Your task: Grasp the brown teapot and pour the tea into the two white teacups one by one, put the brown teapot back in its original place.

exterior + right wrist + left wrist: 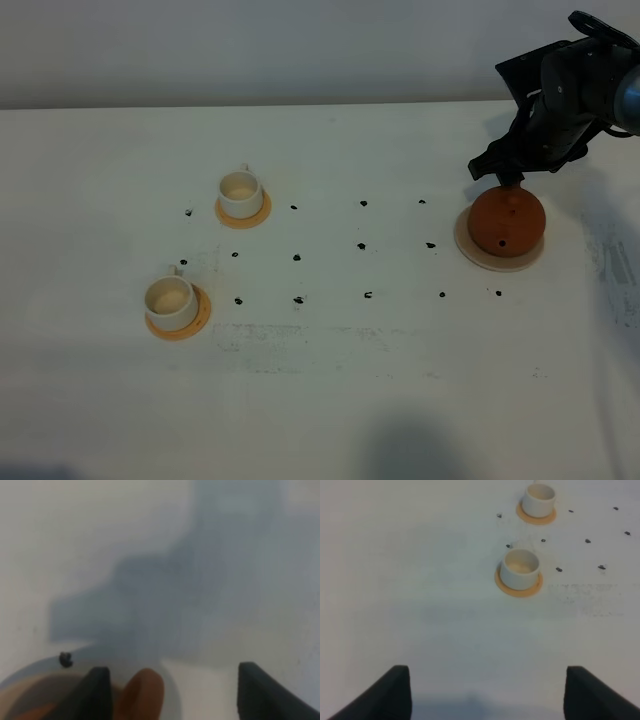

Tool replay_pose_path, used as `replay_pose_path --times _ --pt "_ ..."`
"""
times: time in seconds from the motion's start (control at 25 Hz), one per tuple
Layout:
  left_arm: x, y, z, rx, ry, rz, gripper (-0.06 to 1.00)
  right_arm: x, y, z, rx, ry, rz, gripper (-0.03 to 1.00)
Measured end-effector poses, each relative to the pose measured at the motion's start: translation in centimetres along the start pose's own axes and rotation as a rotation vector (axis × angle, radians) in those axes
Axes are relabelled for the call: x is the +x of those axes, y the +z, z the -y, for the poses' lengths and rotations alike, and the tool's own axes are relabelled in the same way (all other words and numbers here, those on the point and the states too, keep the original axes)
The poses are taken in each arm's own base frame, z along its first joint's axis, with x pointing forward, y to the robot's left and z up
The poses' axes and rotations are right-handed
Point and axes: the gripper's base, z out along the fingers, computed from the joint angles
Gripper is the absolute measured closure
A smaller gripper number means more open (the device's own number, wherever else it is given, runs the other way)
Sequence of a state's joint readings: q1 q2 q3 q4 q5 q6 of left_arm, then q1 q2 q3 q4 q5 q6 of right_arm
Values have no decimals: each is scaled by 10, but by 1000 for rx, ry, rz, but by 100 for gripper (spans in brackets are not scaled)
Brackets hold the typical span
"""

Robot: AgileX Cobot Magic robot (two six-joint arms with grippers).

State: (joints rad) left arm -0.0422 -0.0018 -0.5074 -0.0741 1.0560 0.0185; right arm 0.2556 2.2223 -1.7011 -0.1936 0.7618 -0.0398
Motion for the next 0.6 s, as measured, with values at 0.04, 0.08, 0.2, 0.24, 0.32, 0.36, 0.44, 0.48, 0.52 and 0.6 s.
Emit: replay_pose_path --times 0.04,0.08,0.2,0.24,0.32,0.36,0.44,0.48,0.52,0.6 --pt "0 0 0 0 0 0 34 0 0 0 0 1 -2 41" --pt "0 0 0 0 0 0 34 0 0 0 0 2 -2 41" --pt "0 0 0 0 0 0 34 0 0 1 10 -6 -3 41" --pt "0 0 0 0 0 0 34 0 0 2 18 -9 -3 41" --pt "0 0 0 0 0 0 34 0 0 3 35 -13 -4 41" --pt "0 0 0 0 0 0 34 0 0 4 42 -13 -6 41" --pt "0 0 0 0 0 0 34 1 0 5 50 -12 -7 41" --pt "0 0 0 0 0 0 34 1 0 5 51 -13 -8 41" --pt "0 0 0 0 0 0 34 1 0 5 54 -16 -9 41" --pt "0 0 0 0 0 0 34 1 0 6 63 -25 -13 41"
